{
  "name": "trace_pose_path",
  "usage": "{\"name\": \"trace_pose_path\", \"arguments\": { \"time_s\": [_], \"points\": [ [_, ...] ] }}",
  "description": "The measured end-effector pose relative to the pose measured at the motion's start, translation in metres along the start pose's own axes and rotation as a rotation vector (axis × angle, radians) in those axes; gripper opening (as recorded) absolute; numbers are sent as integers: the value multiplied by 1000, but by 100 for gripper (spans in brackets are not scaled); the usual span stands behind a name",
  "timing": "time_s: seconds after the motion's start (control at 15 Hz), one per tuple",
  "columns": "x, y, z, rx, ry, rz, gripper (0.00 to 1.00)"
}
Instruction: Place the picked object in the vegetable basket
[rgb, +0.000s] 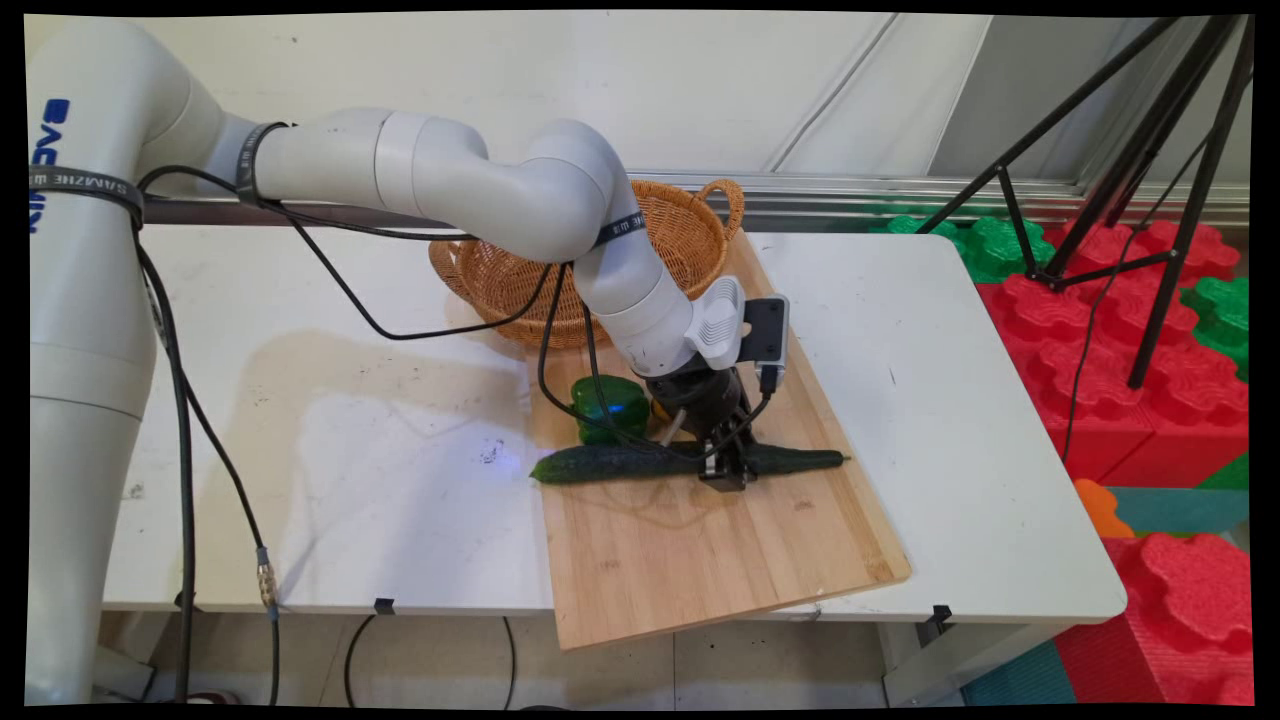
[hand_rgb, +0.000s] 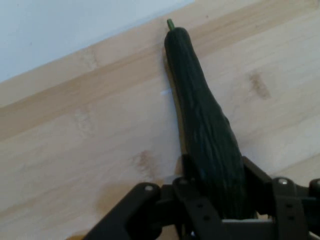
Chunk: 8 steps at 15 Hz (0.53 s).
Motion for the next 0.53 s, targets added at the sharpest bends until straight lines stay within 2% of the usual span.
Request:
{"name": "trace_pose_path", "arguments": {
  "time_s": [0.2,0.53],
  "points": [
    [1,-1,-2,11,3,-16,0],
    [2,-1,-14,23,32,-112,0]
  ]
}}
